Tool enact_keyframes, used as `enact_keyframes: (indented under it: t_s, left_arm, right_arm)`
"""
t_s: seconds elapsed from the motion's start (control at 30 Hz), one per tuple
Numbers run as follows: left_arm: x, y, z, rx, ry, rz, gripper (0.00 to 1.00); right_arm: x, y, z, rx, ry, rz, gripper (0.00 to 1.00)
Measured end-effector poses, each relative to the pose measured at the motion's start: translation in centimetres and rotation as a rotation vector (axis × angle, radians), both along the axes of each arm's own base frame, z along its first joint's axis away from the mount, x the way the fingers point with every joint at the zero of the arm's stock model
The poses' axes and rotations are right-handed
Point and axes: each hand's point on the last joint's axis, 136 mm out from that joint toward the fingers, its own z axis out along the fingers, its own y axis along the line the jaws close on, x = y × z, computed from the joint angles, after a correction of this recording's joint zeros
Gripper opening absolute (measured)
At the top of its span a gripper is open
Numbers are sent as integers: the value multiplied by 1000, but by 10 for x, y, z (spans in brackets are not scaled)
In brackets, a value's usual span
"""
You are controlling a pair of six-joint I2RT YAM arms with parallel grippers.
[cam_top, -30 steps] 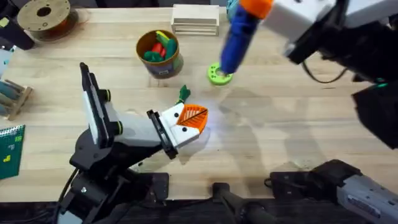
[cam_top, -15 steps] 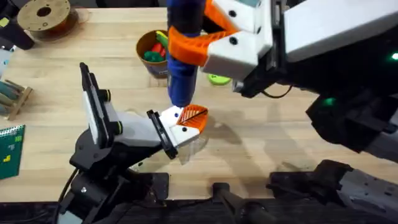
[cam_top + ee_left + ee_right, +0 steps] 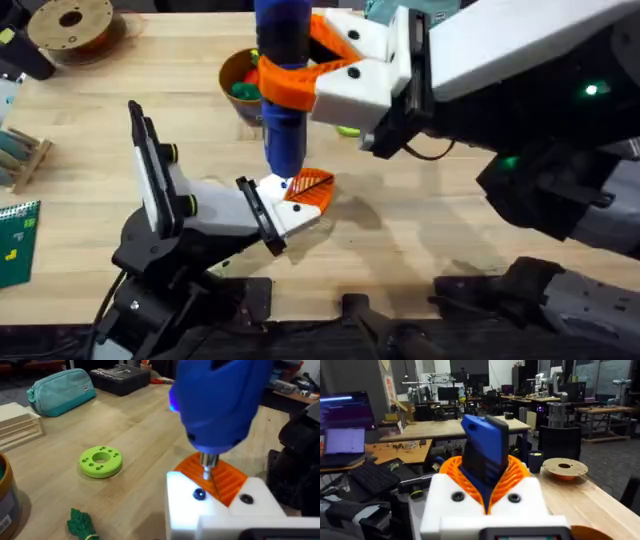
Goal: Pick up the gripper from the table and insert it into the empty holder that is missing its gripper. Then pick up a screw, insert it into the mounting hole, and use the screwdriver to tighten it. Finally, clean up the table by picking up the vegetable and placing it into the bucket.
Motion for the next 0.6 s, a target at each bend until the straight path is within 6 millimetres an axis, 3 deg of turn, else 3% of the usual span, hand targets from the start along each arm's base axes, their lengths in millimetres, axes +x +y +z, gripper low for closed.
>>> enact_keyframes:
  t_s: [0.6]
  left_arm:
    - [0, 0, 0, 0, 0, 0, 6]
  right_arm:
    - [6, 7, -11, -17, 28, -9, 32]
